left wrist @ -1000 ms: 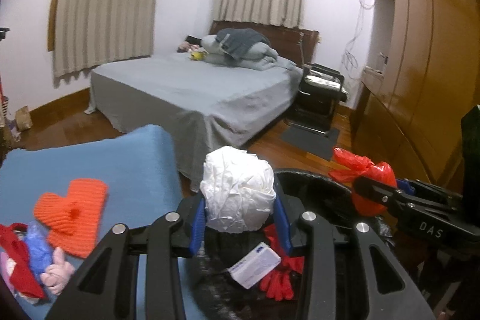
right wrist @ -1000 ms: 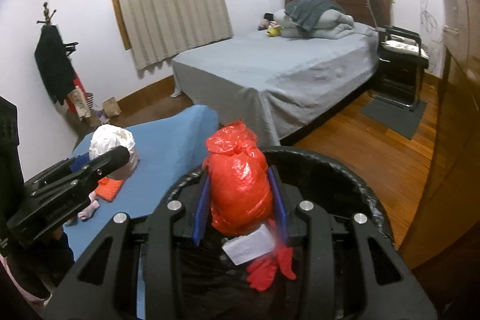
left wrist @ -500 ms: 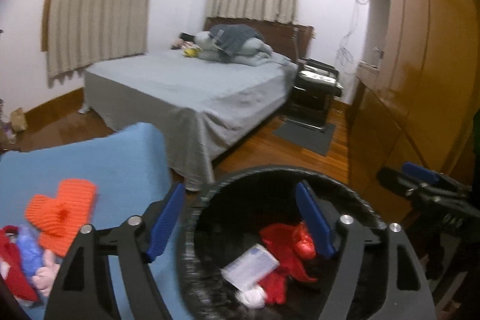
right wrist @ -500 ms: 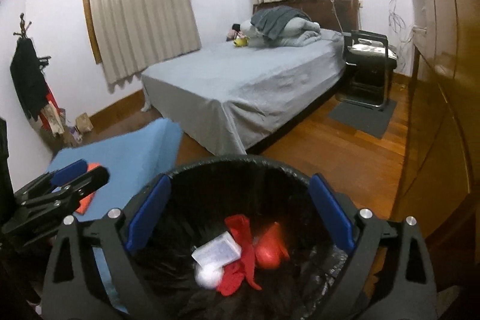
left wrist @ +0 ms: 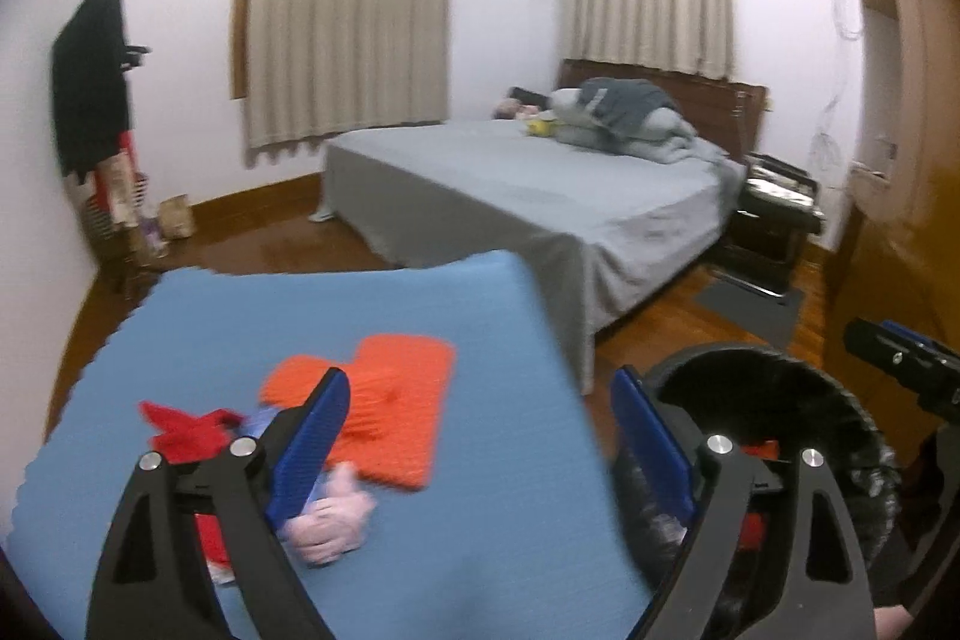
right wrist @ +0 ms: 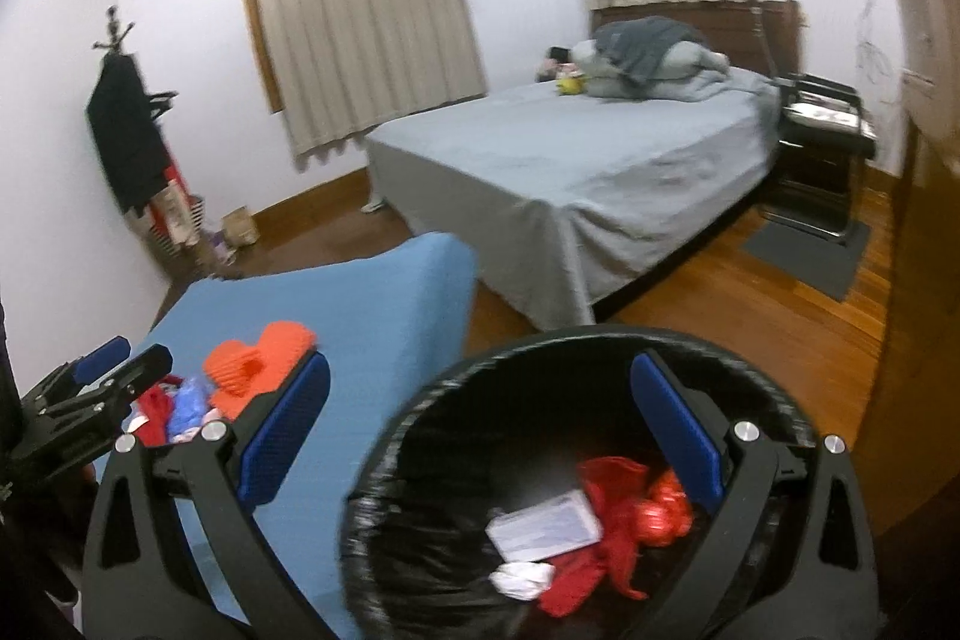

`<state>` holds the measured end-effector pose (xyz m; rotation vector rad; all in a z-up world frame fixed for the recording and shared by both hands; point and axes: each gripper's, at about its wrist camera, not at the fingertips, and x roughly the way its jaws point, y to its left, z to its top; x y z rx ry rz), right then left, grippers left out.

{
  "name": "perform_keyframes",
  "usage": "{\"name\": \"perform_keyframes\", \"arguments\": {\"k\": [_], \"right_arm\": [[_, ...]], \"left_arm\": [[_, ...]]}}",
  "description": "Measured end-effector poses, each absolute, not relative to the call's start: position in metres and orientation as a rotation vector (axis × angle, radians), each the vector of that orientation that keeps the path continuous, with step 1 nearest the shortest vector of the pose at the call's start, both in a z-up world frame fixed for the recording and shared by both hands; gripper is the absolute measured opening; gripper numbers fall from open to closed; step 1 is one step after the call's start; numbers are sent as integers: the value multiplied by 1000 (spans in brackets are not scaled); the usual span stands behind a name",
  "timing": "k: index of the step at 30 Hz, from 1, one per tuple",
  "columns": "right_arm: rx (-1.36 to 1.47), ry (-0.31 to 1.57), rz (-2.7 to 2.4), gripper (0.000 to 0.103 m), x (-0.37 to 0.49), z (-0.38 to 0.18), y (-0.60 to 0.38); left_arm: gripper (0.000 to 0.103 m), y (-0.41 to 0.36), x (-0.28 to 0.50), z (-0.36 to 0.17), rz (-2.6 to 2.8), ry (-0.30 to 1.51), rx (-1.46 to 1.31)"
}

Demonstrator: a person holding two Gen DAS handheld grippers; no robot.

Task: Collect trash
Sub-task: 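Return the left gripper to the mat and grasp the red glove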

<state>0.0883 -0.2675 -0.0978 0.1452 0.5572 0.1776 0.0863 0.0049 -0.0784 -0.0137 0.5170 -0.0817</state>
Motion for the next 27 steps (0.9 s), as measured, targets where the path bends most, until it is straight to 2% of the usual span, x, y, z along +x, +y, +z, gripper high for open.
{"name": "perform_keyframes", "arguments": {"k": [8, 15, 25, 27], "right_arm": [[89, 591, 312, 98, 110, -105, -192], [53, 622, 381, 98, 124, -114, -145], [13, 670, 420, 98, 144, -134, -109], [10, 678, 425, 98, 147, -138, -104]], "left_arm": [[86, 76, 75, -97, 84, 548, -51], [75, 123, 80, -121, 168, 599, -86], [66, 146, 115, -154, 186, 668, -104], [58, 150, 121, -160, 184, 683, -110]]}}
